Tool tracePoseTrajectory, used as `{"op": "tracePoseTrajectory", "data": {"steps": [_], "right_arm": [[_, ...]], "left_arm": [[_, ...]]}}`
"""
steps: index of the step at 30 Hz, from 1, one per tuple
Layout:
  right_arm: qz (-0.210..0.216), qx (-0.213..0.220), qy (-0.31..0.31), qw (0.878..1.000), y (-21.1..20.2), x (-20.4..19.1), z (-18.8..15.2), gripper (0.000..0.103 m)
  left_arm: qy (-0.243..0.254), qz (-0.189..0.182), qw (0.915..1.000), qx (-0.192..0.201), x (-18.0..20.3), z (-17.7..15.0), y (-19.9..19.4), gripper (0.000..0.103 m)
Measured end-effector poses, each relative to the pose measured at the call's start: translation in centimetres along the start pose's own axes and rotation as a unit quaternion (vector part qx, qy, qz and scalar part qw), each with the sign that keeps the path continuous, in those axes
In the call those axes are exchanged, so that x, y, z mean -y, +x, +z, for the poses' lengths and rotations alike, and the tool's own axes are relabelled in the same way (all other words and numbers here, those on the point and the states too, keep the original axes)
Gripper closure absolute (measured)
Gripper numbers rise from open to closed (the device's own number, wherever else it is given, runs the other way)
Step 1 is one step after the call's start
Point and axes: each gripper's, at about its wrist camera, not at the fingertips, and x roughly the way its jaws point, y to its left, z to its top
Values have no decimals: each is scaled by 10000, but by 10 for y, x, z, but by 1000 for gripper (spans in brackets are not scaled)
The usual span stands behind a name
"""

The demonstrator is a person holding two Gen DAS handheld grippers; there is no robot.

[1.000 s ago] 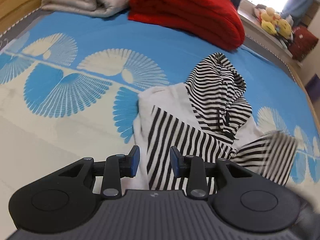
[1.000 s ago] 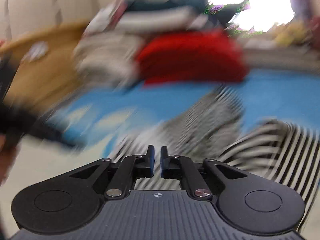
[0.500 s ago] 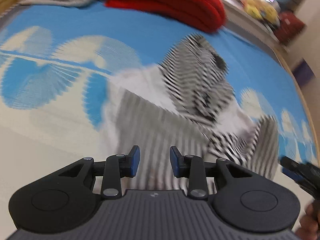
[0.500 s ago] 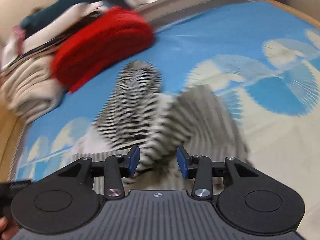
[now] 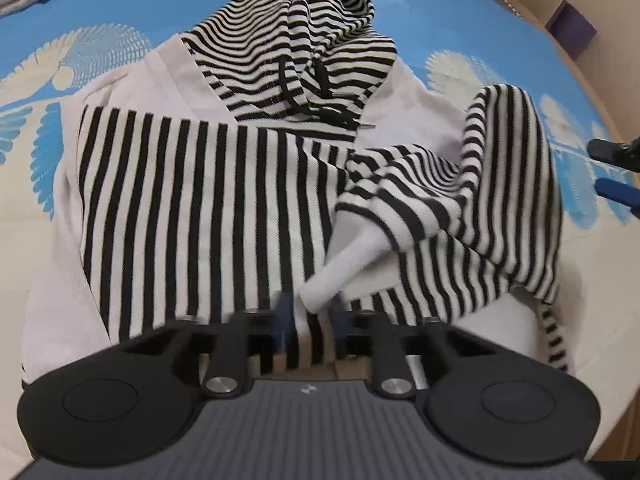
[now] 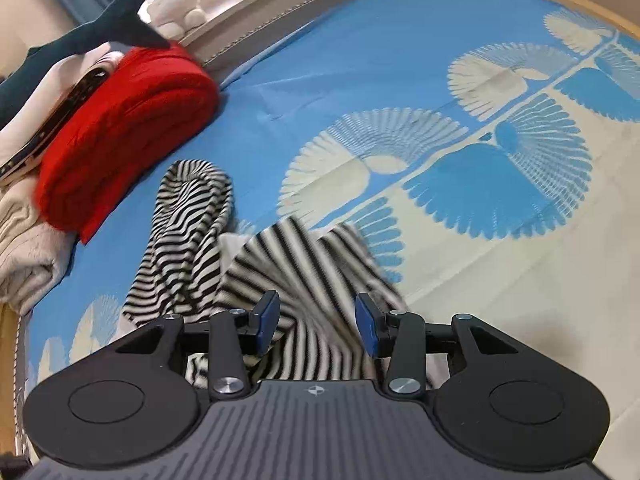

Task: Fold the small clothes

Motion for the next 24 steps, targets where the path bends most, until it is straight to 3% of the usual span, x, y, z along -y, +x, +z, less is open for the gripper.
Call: {"op": "tracePoseTrajectory", "data": {"steps": [6,9,13,16,17,19,20,24], "right_arm": [[-179,-123,90,9997,7,9,10,59],[-204,-204,63,9996,10,8,7,59],[-194,-338,81,9992,13,5,-1,59],[-236,-372,-28,9990,16,0,-6,59],[-244,-394,-61,9989,17,-2,-9,59],[-268,-452,-107,9986,20,-5,-13,59],[-272,-492,-118,9983,21,-6,-15,59],[-210,-682,-93,9974,27,-10,-22,58]], "left_arm": [[213,-129,9938,1084,-15,23,-66,101],[-43,-809,9824,1685,-49,33,-123,101],[-1105,-1559,9598,2056,-114,32,-156,101],[-2195,-1315,9477,1908,-156,30,-143,100],[-2382,-1011,9509,1697,-163,30,-134,100],[-2273,-361,9650,1258,-165,31,-116,99],[-2222,-207,9685,1107,-164,31,-110,97],[-1980,-327,9766,776,-152,32,-86,72]]}}
